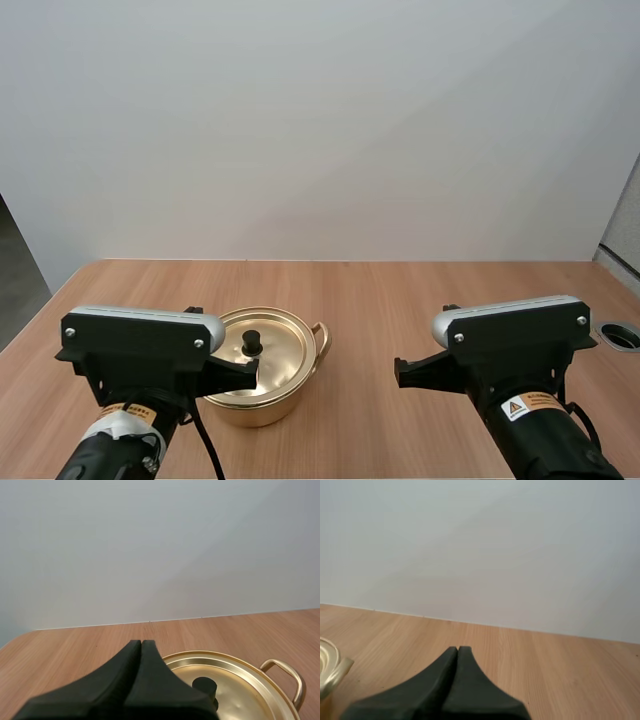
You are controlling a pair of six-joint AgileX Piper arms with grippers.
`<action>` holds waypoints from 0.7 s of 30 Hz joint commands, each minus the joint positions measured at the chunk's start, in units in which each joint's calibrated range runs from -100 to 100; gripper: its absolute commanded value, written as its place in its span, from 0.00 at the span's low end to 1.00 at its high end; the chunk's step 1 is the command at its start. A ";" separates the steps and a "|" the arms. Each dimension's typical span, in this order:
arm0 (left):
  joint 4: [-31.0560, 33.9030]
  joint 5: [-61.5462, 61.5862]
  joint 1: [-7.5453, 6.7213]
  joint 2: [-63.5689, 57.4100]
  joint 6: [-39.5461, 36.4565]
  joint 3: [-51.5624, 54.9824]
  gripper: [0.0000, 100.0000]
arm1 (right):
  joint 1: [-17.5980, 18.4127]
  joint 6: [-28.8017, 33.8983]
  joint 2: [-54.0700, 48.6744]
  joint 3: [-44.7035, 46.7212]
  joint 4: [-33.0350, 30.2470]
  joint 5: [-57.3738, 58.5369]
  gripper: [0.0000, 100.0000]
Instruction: Open the pot, put the car inside, and close it
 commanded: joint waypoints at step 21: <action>0.01 0.08 -0.01 0.00 -0.04 0.00 0.01 | 0.01 21.29 0.00 0.00 -17.64 9.61 0.00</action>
